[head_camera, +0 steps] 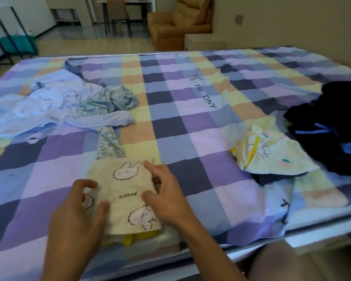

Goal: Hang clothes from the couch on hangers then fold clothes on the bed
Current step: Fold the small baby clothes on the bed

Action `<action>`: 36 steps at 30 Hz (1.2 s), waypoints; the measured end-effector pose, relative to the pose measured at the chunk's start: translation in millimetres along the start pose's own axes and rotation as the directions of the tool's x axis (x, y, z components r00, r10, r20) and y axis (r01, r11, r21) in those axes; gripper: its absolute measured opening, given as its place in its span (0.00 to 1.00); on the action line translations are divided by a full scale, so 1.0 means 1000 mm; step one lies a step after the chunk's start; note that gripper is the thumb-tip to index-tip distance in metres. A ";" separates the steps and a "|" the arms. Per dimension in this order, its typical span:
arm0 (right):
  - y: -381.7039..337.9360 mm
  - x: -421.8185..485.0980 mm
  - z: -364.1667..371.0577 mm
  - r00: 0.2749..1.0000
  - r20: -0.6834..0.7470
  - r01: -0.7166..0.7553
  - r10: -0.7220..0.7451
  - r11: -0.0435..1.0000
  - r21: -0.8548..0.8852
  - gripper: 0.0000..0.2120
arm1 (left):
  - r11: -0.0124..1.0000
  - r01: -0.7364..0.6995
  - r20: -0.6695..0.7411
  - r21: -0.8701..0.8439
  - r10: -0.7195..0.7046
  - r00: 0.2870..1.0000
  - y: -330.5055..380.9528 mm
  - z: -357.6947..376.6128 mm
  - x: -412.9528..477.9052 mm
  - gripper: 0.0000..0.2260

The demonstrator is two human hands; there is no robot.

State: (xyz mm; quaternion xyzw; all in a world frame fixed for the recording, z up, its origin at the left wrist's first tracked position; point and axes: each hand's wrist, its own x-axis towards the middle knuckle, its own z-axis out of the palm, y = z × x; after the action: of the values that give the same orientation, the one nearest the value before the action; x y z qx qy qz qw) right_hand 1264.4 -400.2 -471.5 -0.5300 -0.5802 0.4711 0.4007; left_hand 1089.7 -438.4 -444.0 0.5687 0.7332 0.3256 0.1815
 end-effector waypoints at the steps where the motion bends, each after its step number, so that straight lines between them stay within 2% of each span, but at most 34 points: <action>1: -0.001 -0.003 -0.011 1.000 -0.022 0.023 -0.023 1.000 0.006 0.34 | 0.998 -0.037 0.022 -0.060 0.039 0.999 0.011 0.002 -0.002 0.14; 4: -0.012 -0.010 -0.063 0.979 -0.154 0.131 -0.133 0.991 -0.026 0.33 | 0.955 -0.146 0.076 -0.257 0.171 0.982 0.053 0.020 -0.006 0.17; 6: -0.025 -0.014 -0.115 0.945 -0.270 0.172 -0.187 0.982 -0.079 0.33 | 0.891 -0.182 0.122 -0.415 0.253 0.960 0.089 0.043 -0.006 0.17; 8: -0.039 -0.021 -0.178 0.896 -0.375 0.173 -0.238 0.965 -0.198 0.32 | 0.814 -0.198 0.185 -0.546 0.348 0.919 0.134 0.069 -0.007 0.16; 10: -0.051 -0.028 -0.240 0.852 -0.447 0.145 -0.270 0.944 -0.295 0.32 | 0.754 -0.251 0.203 -0.608 0.452 0.868 0.182 0.097 -0.007 0.16; 12: -0.050 -0.026 -0.288 0.840 -0.489 0.066 -0.236 0.938 -0.339 0.31 | 0.712 -0.281 0.219 -0.644 0.524 0.823 0.218 0.130 -0.005 0.16; 14: -0.031 -0.015 -0.321 0.844 -0.499 -0.076 -0.199 0.874 -0.479 0.28 | 0.746 -0.303 0.246 -0.593 0.526 0.814 0.235 0.168 -0.003 0.15; 17: 0.007 0.003 -0.326 0.936 -0.349 -0.270 -0.050 0.534 -0.801 0.25 | 0.883 -0.402 0.367 -0.244 0.467 0.805 0.234 0.209 -0.006 0.15; 18: 0.019 0.004 -0.320 0.949 -0.315 -0.283 0.005 0.448 -0.848 0.26 | 0.894 -0.432 0.394 -0.116 0.441 0.806 0.231 0.215 -0.008 0.15; 19: 0.027 0.003 -0.315 0.955 -0.298 -0.277 0.011 0.402 -0.873 0.27 | 0.883 -0.469 0.363 -0.011 0.441 0.821 0.230 0.216 -0.009 0.15; 20: 0.032 0.001 -0.311 0.958 -0.285 -0.247 -0.038 0.400 -0.883 0.28 | 0.848 -0.526 0.273 0.067 0.492 0.827 0.232 0.215 -0.007 0.16; 21: 0.034 -0.001 -0.310 0.955 -0.272 -0.198 -0.116 0.434 -0.879 0.28 | 0.792 -0.599 0.172 0.118 0.577 0.798 0.236 0.212 -0.004 0.17; 23: 0.031 -0.003 -0.311 0.941 -0.244 -0.088 -0.233 0.529 -0.844 0.28 | 0.639 -0.759 0.078 0.126 0.756 0.650 0.246 0.209 0.005 0.21; 25: 0.029 -0.001 -0.313 0.958 -0.174 -0.004 -0.229 0.594 -0.804 0.29 | 0.525 -0.850 0.236 0.034 0.823 0.517 0.253 0.212 0.022 0.29; 26: 0.032 -0.001 -0.313 0.969 -0.139 0.015 -0.205 0.609 -0.793 0.31 | 0.519 -0.855 0.366 -0.008 0.797 0.480 0.253 0.216 0.031 0.34; 28: 0.045 -0.003 -0.312 0.984 -0.132 -0.033 -0.116 0.615 -0.788 0.35 | 0.551 -0.834 0.567 0.005 0.685 0.457 0.243 0.228 0.046 0.45; 30: 0.065 -0.007 -0.310 0.980 -0.200 -0.144 -0.019 0.628 -0.765 0.37 | 0.632 -0.775 0.659 -0.007 0.586 0.472 0.227 0.243 0.053 0.51; 33: 0.083 -0.008 -0.304 0.948 -0.311 -0.269 0.064 0.683 -0.679 0.36 | 0.775 -0.626 0.691 -0.085 0.499 0.524 0.206 0.259 0.050 0.57; 36: 0.084 -0.007 -0.301 0.940 -0.335 -0.285 0.065 0.686 -0.669 0.35 | 0.795 -0.598 0.682 -0.106 0.496 0.538 0.204 0.260 0.047 0.56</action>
State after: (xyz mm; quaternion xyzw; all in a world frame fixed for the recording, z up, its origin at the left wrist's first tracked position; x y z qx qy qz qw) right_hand 1575.7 -370.7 -481.6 -0.7583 -0.5985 0.1668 0.1974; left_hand 1387.7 -294.4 -487.5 0.8579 0.4196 0.0827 0.2847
